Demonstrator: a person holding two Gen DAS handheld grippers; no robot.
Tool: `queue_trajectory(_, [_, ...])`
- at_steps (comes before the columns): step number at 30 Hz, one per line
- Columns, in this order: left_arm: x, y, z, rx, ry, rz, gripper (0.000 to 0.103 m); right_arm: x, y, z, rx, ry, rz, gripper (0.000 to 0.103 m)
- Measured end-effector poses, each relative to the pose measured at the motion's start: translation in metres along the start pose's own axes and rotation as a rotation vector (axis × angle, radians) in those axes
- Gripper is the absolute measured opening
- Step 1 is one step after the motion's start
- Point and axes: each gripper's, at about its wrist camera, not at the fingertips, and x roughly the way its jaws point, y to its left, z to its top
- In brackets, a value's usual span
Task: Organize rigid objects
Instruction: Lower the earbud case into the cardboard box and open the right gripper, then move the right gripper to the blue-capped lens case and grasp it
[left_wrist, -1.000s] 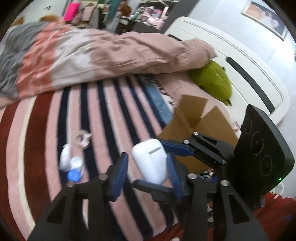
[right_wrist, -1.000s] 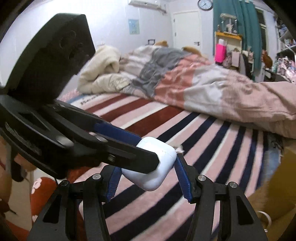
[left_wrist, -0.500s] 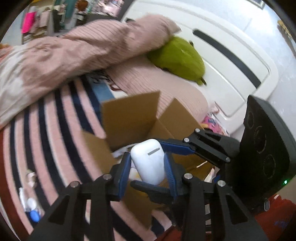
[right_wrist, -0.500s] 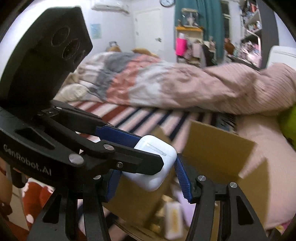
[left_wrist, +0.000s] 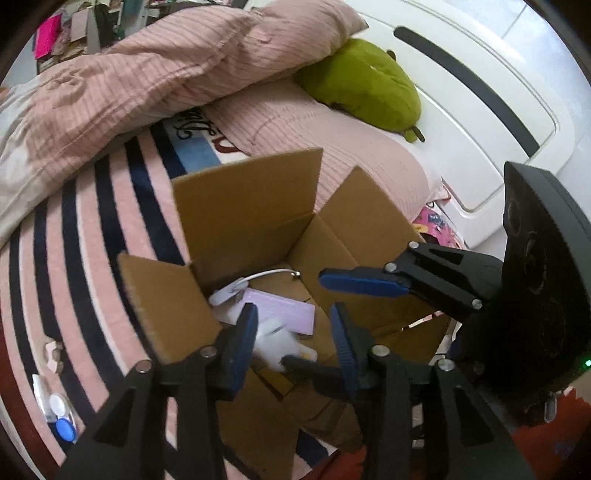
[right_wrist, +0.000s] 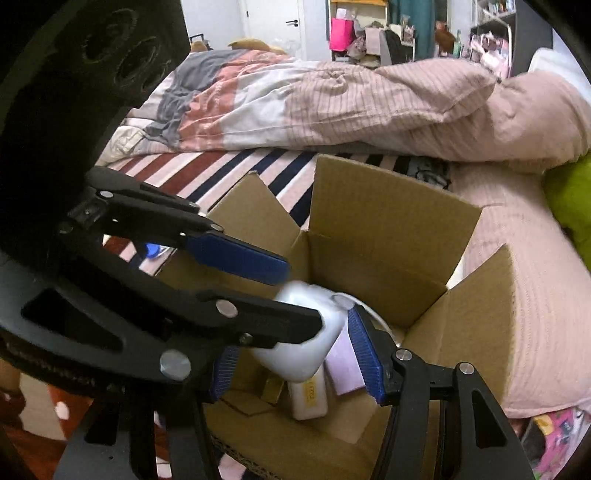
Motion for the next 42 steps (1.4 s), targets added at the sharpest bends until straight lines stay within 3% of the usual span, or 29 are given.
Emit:
queue_trajectory(3, [-0.022,0.006,-0.008,-0.005,-0.048,0.012,0.044,-0.001,0.003,0.002,-0.012,0.000,-0.024,0.054])
queue_trajectory(6, [-0.055,0.023,-0.020,-0.039,-0.112,0.060,0.055,-0.003,0.006,0.006,-0.011,-0.015,-0.001,0.054])
queue_trajectory(8, [-0.078,0.039,-0.032,-0.067,-0.147,0.100,0.055,-0.004,0.013,0.012,-0.013,-0.037,0.025,0.054])
queue_trajectory(13, [-0.134,0.085,-0.073,-0.154,-0.224,0.311,0.060,-0.002,0.058,0.033,-0.074,-0.094,0.136,0.054])
queue_trajectory(20, [-0.161,0.142,-0.137,-0.276,-0.244,0.450,0.063,0.034,0.144,0.051,-0.168,-0.071,0.325,0.054])
queue_trajectory(27, [-0.156,0.188,-0.188,-0.374,-0.222,0.469,0.063,0.125,0.197,0.047,-0.218,0.029,0.376,0.054])
queue_trajectory(33, [-0.154,0.209,-0.206,-0.425,-0.211,0.469,0.064,0.188,0.210,0.046,-0.292,0.039,0.246,0.064])
queue_trajectory(39, [-0.151,0.212,-0.215,-0.440,-0.202,0.467,0.064,0.215,0.216,0.047,-0.324,0.048,0.216,0.064])
queue_trajectory(42, [-0.149,0.209,-0.217,-0.431,-0.199,0.463,0.064,0.218,0.220,0.048,-0.363,0.028,0.205,0.054])
